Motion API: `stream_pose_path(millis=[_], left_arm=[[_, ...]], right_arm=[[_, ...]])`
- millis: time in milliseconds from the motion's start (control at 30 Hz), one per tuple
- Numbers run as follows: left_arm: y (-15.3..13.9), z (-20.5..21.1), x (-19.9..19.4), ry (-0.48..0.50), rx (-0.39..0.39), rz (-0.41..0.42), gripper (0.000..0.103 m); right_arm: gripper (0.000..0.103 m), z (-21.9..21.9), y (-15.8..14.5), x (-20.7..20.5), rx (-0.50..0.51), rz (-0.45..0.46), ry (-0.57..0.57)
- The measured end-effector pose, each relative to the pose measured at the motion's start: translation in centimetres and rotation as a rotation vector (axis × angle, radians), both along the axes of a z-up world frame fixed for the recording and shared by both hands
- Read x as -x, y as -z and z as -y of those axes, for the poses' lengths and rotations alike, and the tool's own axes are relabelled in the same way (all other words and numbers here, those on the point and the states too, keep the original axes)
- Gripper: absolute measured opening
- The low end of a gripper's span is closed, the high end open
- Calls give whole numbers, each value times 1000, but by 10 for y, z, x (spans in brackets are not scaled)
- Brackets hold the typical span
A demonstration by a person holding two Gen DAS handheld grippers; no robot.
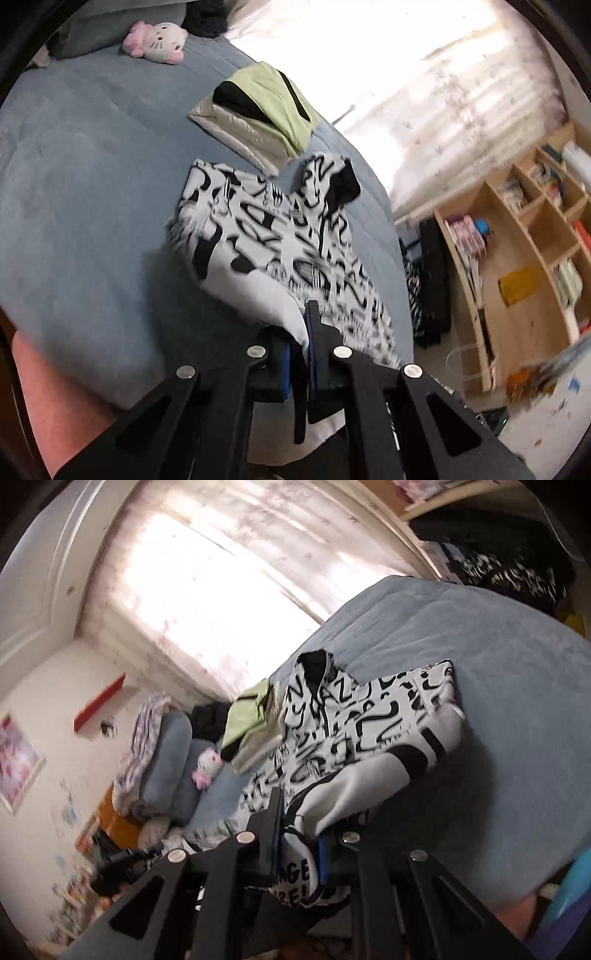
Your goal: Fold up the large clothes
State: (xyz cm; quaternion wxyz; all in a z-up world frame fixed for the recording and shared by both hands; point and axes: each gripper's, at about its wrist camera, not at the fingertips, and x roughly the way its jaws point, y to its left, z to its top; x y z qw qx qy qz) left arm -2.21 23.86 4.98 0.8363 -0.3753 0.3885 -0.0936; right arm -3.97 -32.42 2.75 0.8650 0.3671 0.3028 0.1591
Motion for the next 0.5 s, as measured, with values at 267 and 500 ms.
stream_pose_path(millis=[267, 500], left_arm=[[12, -2, -122, -82, -2, 13, 7], [50, 2, -248, -93, 14, -35, 64]], right_arm=[[15, 12, -4, -133, 3, -18, 74], [64, 13, 34, -257, -35, -116, 133]])
